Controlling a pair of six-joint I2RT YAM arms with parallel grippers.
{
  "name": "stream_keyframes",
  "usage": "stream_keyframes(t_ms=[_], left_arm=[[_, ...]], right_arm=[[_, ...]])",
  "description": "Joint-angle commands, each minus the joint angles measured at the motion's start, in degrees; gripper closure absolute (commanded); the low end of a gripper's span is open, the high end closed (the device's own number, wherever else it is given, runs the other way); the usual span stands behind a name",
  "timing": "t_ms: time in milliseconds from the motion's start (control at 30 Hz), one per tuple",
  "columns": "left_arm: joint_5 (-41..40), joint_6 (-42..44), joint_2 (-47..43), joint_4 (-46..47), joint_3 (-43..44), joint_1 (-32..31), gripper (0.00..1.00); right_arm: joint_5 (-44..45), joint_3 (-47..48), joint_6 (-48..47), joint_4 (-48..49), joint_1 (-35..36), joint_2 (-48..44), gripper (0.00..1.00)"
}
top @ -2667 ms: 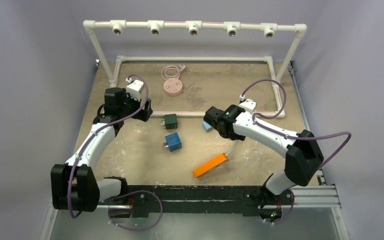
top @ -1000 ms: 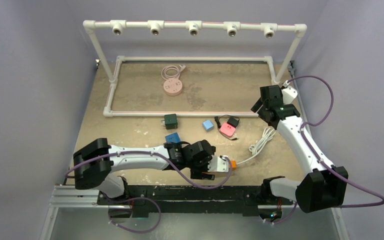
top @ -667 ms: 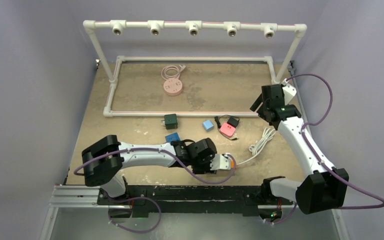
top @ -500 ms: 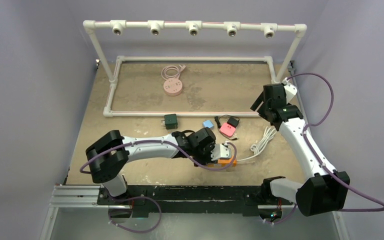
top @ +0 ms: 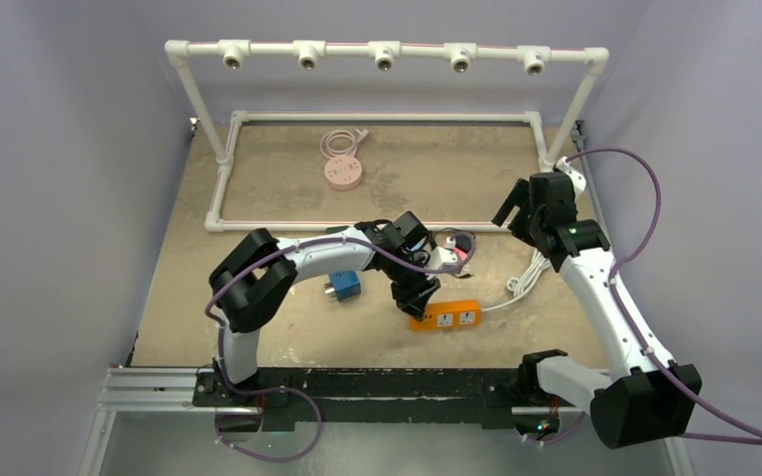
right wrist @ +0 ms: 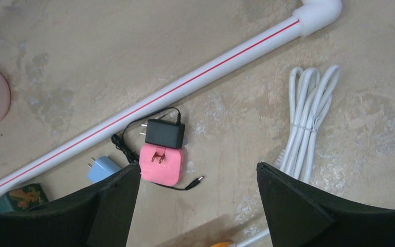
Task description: Insert the plug
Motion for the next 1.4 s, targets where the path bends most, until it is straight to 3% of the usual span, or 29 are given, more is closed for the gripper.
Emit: stream_keyframes(t_ms=[0, 200, 300, 467, 633, 767, 1067, 1133, 1300, 1367], left_arm=[[6.2, 0.92, 8.43, -8.94, 1.2, 2.29, 0.74], [7.83, 0.21, 11.0, -7.09, 0.13, 4.18, 0.71], [6.6, -1.14, 11.61, -5.82, -0.49, 4.72, 0.69], [7.54, -5.95, 13.18, -4.94, -0.59, 7.79, 0.69], [6.99, -7.28, 14.05, -3.42, -1.41, 8.8, 0.69], [6.74, -7.21, 14.64, -4.02, -0.83, 9.01, 0.68], [4.18, -5.86, 13.11, -3.65, 0.28, 8.95, 0.64], [3.51, -5.22, 12.19, -3.53, 0.62, 9.02, 0.57], [3.05, -4.97, 6.89, -1.94, 1.39, 9.02, 0.11], [2.1, -5.03, 4.38, -2.11, 2.04, 9.08, 0.03]], right_arm=[[-3.05, -0.51, -2.33, -0.47, -0.07, 1.32, 0.14], [-8.98, -2.13, -5.56, -0.03, -0.04, 0.86, 0.17], [-13.58, -2.92, -6.22, -0.23, 2.65, 0.19, 0.31], [-10.21, -2.67, -1.91, -7.27, 16.68, 2.02, 0.5], [-13.77, -8.41, 1.76, -6.87, 19.95, -1.67, 0.72], [-15.59, -12.88, 6.03, -4.43, 22.23, -2.78, 0.75], [-15.36, -19.21, 10.37, 2.83, 22.77, 4.49, 0.81], [-13.5, -19.28, 11.25, 3.58, 22.75, 6.06, 0.83], [-10.01, -19.26, 13.09, 2.76, 22.73, 9.26, 0.84], [-9.2, -18.44, 13.52, 1.53, 22.8, 10.09, 0.85]])
